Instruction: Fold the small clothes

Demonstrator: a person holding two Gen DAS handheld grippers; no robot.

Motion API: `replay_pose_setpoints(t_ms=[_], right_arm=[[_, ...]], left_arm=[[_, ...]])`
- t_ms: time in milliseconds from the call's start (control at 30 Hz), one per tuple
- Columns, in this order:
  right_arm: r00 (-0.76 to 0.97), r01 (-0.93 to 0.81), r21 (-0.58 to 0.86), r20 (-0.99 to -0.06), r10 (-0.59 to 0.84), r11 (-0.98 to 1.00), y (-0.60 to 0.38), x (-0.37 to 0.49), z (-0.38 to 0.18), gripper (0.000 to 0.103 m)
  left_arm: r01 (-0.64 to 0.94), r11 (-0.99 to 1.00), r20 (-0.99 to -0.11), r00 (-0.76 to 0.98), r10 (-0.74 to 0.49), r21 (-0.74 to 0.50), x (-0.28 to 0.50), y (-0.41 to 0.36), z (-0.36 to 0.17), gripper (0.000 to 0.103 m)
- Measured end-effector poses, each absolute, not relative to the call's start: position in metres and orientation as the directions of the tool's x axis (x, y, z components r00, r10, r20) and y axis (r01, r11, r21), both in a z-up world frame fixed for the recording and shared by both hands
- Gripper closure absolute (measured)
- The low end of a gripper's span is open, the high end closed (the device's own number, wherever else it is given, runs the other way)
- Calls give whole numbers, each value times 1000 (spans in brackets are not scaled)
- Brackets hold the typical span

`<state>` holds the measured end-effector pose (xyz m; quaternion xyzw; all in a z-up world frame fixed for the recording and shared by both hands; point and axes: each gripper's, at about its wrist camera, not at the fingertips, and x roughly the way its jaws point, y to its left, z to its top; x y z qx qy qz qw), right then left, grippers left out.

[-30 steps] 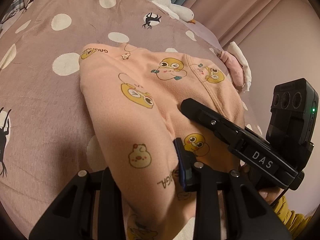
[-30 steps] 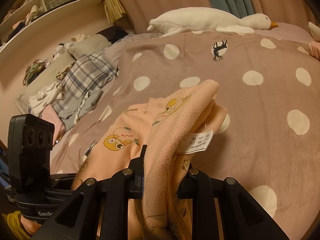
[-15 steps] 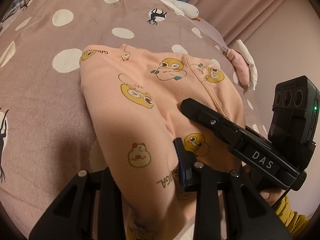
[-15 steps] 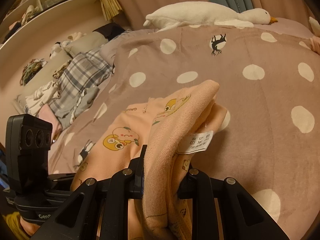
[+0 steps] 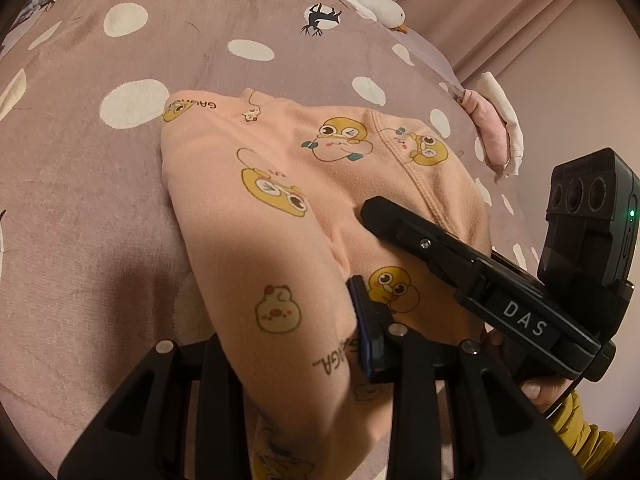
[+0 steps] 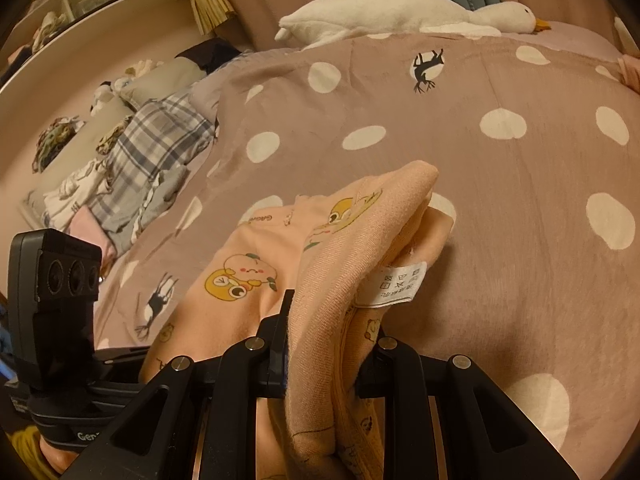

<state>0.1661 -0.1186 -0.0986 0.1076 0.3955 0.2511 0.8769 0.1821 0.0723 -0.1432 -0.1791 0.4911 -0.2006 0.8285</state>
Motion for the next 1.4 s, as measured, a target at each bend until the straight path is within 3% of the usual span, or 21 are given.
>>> replay_pose_setpoints(t_ms=[1400], right_arm=[[527,-291,413,-684,505,863,-128,170,-117,79]], left_arm=[[148,864,-767,407,-497,-482,184,71,-152,69]])
